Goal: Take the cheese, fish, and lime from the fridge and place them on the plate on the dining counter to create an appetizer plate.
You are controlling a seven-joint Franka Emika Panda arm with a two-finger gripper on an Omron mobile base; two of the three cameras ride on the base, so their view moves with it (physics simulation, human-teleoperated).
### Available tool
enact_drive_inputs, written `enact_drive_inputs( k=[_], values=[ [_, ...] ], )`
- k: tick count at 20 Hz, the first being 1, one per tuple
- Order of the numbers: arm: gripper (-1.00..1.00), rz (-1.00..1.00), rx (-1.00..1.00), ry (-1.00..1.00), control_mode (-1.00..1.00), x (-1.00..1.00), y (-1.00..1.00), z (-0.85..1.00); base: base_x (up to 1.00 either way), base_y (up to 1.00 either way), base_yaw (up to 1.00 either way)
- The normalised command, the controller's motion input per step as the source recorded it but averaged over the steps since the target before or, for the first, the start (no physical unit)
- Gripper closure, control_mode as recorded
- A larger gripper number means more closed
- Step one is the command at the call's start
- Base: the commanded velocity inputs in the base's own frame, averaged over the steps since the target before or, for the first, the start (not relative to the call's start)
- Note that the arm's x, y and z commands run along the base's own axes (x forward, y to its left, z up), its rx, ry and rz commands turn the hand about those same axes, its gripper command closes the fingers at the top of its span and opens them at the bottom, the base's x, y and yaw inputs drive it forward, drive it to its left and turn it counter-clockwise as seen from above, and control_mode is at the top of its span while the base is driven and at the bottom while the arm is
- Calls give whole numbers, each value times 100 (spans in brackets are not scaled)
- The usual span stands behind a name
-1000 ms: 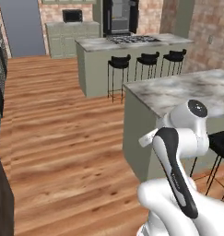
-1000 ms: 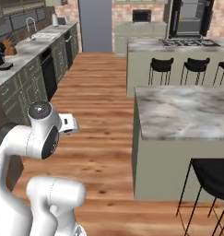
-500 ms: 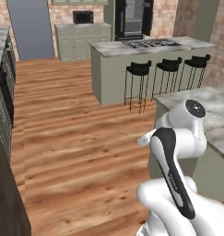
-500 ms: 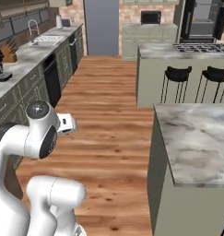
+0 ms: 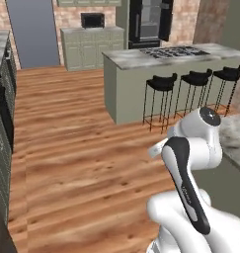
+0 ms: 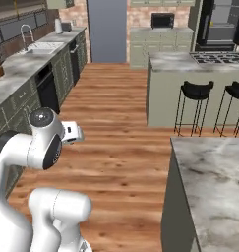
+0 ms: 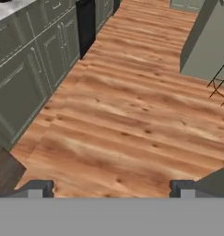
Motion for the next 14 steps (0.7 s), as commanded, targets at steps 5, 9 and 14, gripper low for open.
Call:
enact_drive_inputs(
  k=[5, 9, 14],
  values=[
    [-100, 0, 0, 0, 100, 0, 0, 0, 100, 1, 0],
    [-100, 0, 0, 0, 100, 0, 0, 0, 100, 2, -2],
    [-100, 0, 0, 0, 100, 0, 0, 0, 100, 0, -4]
  ],
)
